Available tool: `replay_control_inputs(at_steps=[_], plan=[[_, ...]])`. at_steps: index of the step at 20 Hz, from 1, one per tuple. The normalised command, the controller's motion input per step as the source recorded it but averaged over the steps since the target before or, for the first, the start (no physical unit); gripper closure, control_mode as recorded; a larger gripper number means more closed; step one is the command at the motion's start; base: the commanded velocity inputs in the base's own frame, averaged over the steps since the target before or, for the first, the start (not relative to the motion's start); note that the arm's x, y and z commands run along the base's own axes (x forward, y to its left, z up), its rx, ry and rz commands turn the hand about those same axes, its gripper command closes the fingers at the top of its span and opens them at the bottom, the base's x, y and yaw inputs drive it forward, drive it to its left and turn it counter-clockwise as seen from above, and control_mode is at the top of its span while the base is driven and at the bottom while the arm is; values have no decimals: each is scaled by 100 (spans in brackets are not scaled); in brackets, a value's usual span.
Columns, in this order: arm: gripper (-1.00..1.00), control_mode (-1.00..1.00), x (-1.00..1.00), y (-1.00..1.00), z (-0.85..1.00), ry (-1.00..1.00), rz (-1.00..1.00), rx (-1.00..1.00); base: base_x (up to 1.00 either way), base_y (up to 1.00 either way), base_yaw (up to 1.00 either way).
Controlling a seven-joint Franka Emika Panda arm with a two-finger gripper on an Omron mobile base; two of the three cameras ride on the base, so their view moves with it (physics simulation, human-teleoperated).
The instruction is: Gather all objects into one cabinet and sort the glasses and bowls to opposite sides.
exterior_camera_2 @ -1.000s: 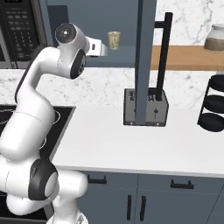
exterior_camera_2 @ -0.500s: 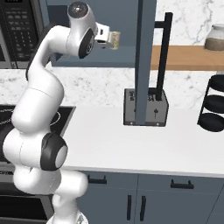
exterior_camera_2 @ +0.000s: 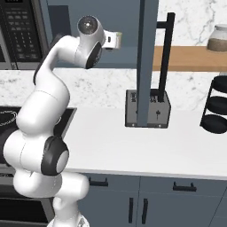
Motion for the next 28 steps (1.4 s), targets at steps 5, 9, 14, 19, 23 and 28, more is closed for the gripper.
replay_control_inputs(at_steps=[5, 9, 14, 19, 23, 28], plan=[[-100, -100, 60, -11, 4, 10, 0, 3, 0, 0, 0], [-100, -100, 46, -12, 8, 10, 0, 4, 0, 0, 0], [-100, -100, 17, -5, 6, 3, 0, 1, 0, 0, 0], [-100, -100, 30, 0, -16, -3, 0, 0, 0, 0, 0], [-100, -100, 39, 0, -8, -6, 0, 0, 0, 0, 0], [-100, -100, 9, 0, 0, -1, 0, 0, 0, 0, 0]])
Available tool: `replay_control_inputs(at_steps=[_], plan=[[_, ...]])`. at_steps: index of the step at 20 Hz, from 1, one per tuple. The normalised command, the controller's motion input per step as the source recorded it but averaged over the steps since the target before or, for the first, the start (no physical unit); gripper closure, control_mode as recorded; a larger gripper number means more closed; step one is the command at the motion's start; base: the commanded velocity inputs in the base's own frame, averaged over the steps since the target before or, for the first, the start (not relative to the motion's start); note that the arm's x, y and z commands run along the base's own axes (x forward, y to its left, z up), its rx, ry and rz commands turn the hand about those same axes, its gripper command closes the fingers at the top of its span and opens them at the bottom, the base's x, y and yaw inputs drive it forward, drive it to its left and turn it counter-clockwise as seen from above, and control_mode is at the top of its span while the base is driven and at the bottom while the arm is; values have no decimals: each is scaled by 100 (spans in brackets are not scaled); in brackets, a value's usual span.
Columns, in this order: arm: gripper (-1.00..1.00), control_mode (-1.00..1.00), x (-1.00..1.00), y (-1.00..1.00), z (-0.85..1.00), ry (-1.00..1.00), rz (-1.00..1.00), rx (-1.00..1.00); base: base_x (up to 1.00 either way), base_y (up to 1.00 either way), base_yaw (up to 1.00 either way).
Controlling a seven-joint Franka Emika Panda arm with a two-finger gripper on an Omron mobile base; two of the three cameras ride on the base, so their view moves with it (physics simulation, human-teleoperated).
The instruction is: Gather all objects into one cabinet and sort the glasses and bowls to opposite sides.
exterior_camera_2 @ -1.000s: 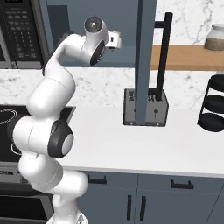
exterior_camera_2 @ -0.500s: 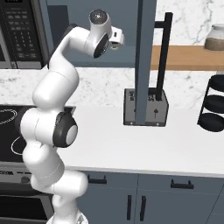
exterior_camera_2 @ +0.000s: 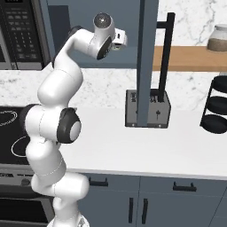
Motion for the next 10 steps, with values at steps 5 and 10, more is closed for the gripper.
replay_control_inputs(at_steps=[5, 10], plan=[[-100, -100, 19, -6, 0, 0, 0, 0, 0, 0, 0], [-100, -100, 39, -4, 0, 2, 0, 0, 0, 0, 0]])
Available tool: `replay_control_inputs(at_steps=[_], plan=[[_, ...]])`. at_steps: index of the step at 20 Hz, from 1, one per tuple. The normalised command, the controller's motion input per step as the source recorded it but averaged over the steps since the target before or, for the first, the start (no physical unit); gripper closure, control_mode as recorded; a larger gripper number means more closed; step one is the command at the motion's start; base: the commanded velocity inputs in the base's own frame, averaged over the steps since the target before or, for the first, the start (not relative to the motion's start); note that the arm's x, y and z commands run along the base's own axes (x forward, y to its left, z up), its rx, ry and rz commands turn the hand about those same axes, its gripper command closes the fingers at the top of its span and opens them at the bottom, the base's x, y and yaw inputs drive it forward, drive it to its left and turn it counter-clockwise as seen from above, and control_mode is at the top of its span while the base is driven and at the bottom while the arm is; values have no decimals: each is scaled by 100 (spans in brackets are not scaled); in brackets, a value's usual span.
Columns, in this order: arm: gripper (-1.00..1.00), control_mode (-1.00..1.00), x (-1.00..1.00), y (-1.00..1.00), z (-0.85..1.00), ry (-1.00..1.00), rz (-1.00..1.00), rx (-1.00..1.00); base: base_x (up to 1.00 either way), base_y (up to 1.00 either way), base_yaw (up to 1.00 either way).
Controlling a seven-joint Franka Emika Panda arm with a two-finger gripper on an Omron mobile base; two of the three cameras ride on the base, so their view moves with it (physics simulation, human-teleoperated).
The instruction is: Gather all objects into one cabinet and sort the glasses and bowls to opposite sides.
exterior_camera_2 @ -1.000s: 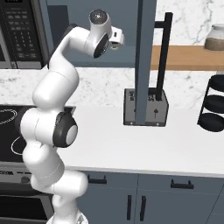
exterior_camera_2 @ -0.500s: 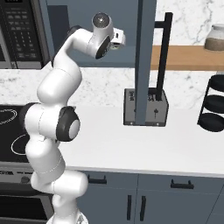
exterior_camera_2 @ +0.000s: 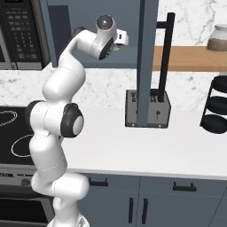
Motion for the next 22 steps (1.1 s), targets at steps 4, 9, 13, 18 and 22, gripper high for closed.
replay_control_inputs(at_steps=[4, 9, 13, 18, 22], plan=[[-100, -100, 22, 0, 0, 2, 0, 0, 0, 0, 0], [-100, -100, 25, 0, 0, 2, 0, 0, 0, 0, 0], [-100, -100, 35, 0, 0, 2, 0, 0, 0, 0, 0], [-100, -100, 36, -3, 0, 2, 0, 0, 0, 0, 0], [-100, -100, 29, -13, 0, 1, 1, 0, 0, 0, 0]])
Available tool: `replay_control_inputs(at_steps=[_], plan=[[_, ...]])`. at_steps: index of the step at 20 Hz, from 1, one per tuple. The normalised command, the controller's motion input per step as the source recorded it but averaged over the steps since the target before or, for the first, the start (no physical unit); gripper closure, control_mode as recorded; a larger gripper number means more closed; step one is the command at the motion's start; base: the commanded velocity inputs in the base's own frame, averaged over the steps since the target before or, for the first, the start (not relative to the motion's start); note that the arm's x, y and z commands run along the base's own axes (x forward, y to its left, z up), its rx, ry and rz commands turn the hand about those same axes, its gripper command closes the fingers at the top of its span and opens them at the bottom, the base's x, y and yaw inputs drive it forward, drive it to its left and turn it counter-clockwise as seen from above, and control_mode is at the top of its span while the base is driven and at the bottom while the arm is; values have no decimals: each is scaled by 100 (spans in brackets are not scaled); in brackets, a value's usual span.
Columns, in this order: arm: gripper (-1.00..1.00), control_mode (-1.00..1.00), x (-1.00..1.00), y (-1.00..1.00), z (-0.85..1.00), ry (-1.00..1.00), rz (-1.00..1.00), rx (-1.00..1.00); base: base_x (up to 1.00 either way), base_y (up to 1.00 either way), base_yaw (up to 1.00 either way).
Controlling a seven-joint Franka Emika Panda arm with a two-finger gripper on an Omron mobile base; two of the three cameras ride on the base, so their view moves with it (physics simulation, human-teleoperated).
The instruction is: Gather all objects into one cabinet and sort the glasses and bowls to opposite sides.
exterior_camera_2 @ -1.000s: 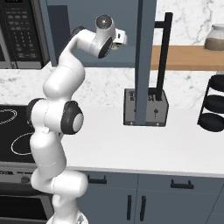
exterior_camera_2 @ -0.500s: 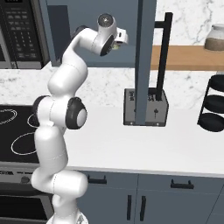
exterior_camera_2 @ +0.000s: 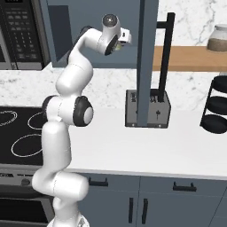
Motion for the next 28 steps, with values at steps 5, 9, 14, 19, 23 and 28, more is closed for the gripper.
replay_control_inputs(at_steps=[5, 9, 14, 19, 23, 28], plan=[[-100, -100, 24, -12, 0, 1, 6, 0, 0, 0, 0], [-100, -100, 0, 0, 0, 0, 0, 0, 0, 0, 0], [-100, -100, 0, 0, 0, 0, 0, 0, 0, 0, 0], [-100, -100, 1, 0, -8, 0, 0, 0, 0, 0, 0], [-100, -100, 4, 0, -10, 0, 0, 0, 0, 0, 0], [-100, -100, 5, 1, -9, 0, 0, 0, 0, 0, 0]])
